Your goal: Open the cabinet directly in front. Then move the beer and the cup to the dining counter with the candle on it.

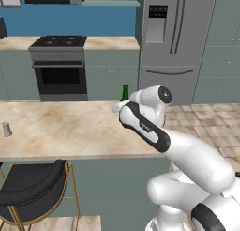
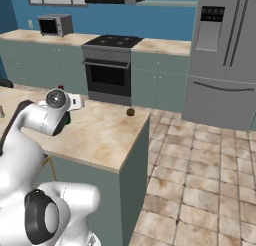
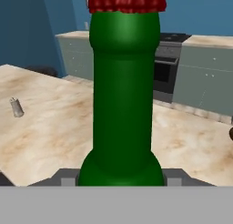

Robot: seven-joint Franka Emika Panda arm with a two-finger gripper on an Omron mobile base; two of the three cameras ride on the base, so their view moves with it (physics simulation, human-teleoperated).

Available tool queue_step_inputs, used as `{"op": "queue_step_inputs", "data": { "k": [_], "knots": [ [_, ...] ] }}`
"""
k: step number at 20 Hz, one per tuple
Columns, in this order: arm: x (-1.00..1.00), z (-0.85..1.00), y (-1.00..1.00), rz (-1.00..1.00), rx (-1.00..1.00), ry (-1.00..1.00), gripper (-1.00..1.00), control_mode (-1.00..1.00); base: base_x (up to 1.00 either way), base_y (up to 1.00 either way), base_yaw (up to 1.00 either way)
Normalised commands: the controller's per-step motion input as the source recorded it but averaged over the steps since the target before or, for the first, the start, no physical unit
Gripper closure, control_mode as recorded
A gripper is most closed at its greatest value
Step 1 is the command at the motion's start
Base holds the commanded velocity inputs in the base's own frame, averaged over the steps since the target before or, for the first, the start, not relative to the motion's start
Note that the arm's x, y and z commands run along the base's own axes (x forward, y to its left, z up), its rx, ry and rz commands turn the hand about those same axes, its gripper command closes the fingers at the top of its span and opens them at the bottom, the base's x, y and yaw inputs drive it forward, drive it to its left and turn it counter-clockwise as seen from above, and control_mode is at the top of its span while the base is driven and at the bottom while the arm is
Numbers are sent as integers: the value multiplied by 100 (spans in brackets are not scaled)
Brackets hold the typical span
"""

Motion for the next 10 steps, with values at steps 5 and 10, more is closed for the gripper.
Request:
{"op": "queue_step_inputs", "data": {
  "k": [5,10],
  "knots": [
    [39,-20,8,0,0,0,100,-100,0,0,0],
    [31,-21,6,0,-1,1,100,-100,0,0,0]
  ]
}}
